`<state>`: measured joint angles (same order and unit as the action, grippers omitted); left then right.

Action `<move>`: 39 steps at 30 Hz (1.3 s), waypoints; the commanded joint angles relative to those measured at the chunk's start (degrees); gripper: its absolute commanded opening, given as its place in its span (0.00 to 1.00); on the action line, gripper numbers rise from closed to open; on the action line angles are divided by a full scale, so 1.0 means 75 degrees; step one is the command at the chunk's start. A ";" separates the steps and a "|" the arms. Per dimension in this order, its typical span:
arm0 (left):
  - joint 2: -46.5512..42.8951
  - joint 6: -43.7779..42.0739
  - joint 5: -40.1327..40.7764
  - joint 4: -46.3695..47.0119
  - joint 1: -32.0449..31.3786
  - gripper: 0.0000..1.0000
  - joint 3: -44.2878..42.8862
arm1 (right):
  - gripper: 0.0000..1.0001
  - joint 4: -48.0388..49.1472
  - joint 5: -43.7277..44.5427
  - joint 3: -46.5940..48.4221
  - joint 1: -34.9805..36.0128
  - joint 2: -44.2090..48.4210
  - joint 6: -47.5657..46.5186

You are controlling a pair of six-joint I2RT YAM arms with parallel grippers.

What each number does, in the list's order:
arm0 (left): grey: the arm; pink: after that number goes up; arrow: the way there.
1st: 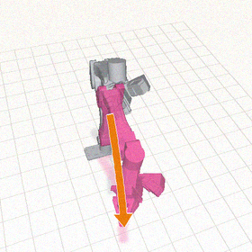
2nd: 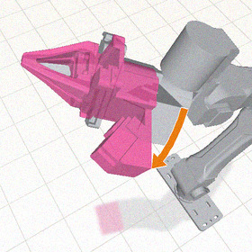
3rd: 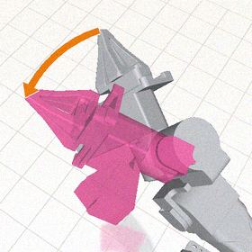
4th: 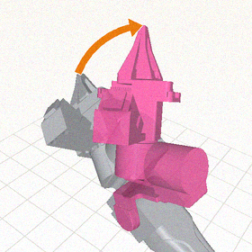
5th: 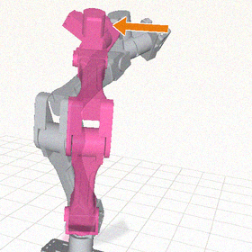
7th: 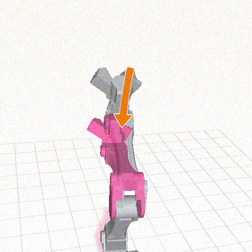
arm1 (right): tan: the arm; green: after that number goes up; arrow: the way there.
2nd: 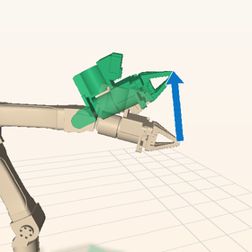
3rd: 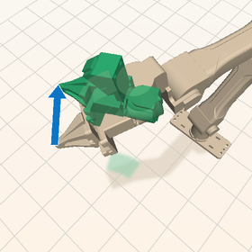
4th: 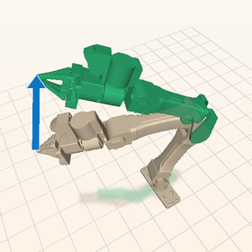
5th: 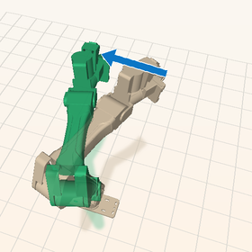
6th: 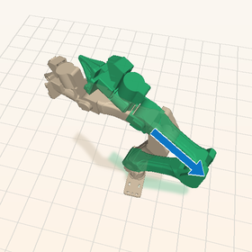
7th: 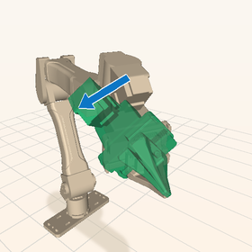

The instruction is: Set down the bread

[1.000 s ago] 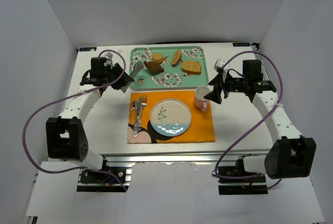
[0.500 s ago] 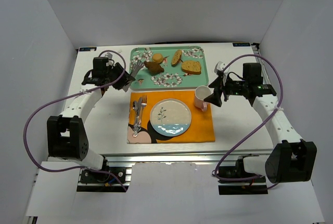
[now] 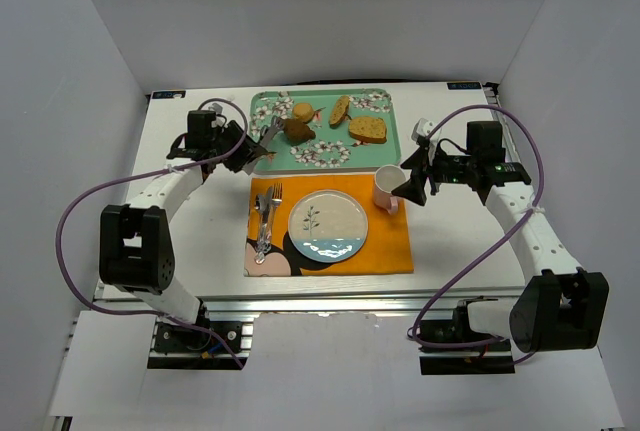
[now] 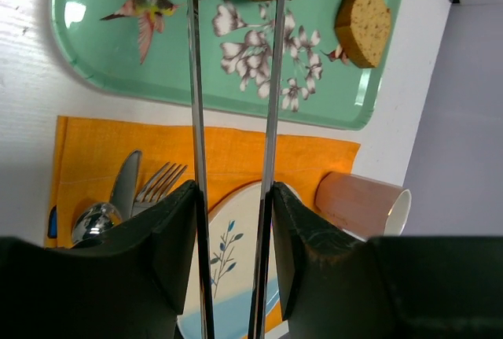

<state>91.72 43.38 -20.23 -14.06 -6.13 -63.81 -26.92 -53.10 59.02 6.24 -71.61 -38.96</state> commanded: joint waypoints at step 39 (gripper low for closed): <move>0.0848 0.0439 -0.0725 0.1043 -0.0225 0.53 -0.0375 | 0.80 0.0179 -0.0244 -0.0124 -0.0105 0.0068 -0.0055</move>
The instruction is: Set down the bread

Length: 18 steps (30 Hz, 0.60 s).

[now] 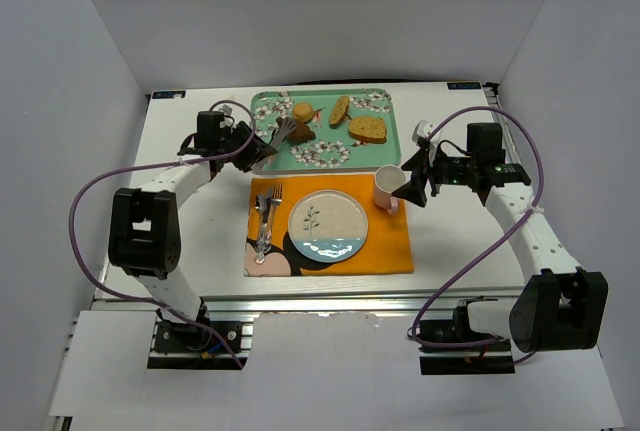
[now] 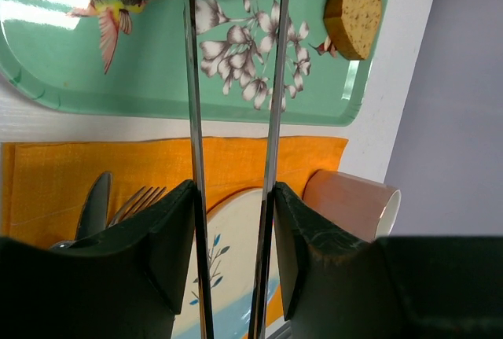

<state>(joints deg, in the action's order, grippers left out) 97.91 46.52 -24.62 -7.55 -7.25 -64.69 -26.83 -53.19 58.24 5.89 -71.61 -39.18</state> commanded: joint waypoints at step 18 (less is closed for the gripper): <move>-0.1062 0.0195 -0.0350 0.0315 -0.0159 0.02 0.0220 | 0.80 0.0144 -0.0303 -0.0101 -0.0117 0.0384 -0.0014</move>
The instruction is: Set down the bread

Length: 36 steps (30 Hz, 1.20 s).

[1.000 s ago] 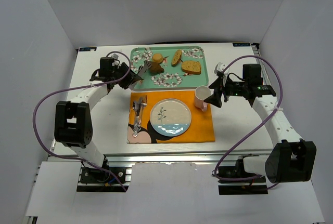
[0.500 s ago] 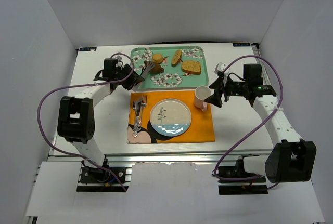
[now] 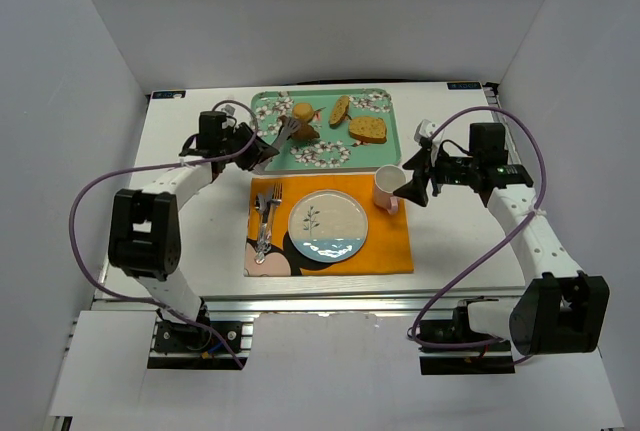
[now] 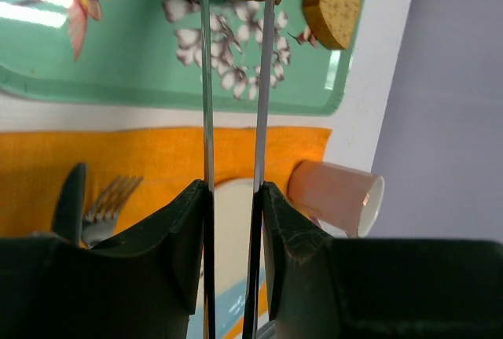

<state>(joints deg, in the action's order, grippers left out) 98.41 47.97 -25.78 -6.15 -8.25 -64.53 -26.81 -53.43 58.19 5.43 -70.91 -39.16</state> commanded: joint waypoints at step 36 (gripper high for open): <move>-0.5328 0.0601 0.0554 -0.3750 -0.2427 0.54 0.2605 | 0.80 0.0129 -0.0552 -0.0271 -0.0138 0.0151 -0.0170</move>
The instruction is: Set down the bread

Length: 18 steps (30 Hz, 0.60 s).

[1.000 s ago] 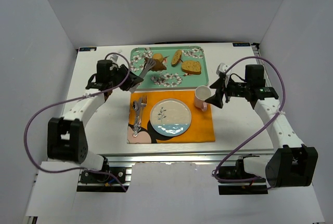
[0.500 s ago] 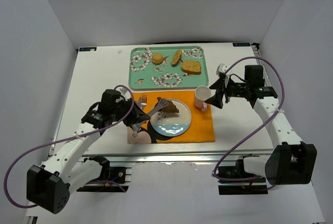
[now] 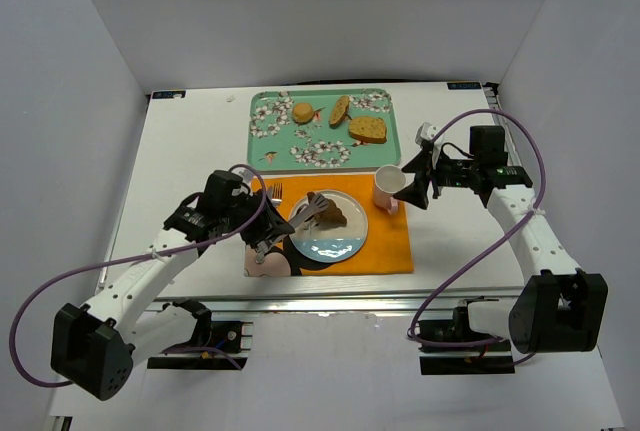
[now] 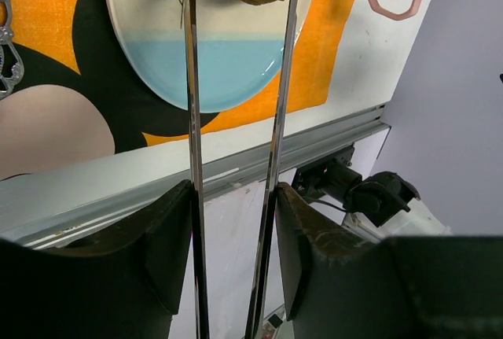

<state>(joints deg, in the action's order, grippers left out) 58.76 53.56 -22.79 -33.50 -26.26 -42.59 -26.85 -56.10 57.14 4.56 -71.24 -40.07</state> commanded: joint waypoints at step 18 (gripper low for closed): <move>0.0110 -0.1092 0.1665 -0.1743 -0.0002 0.48 -0.2275 | 0.80 0.0194 -0.0302 -0.0213 -0.0033 0.0171 -0.0153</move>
<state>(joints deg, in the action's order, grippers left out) 59.05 49.56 -15.18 -42.39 -26.26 -54.11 -26.81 -56.60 55.57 4.51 -70.94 -40.25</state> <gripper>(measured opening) 0.490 0.799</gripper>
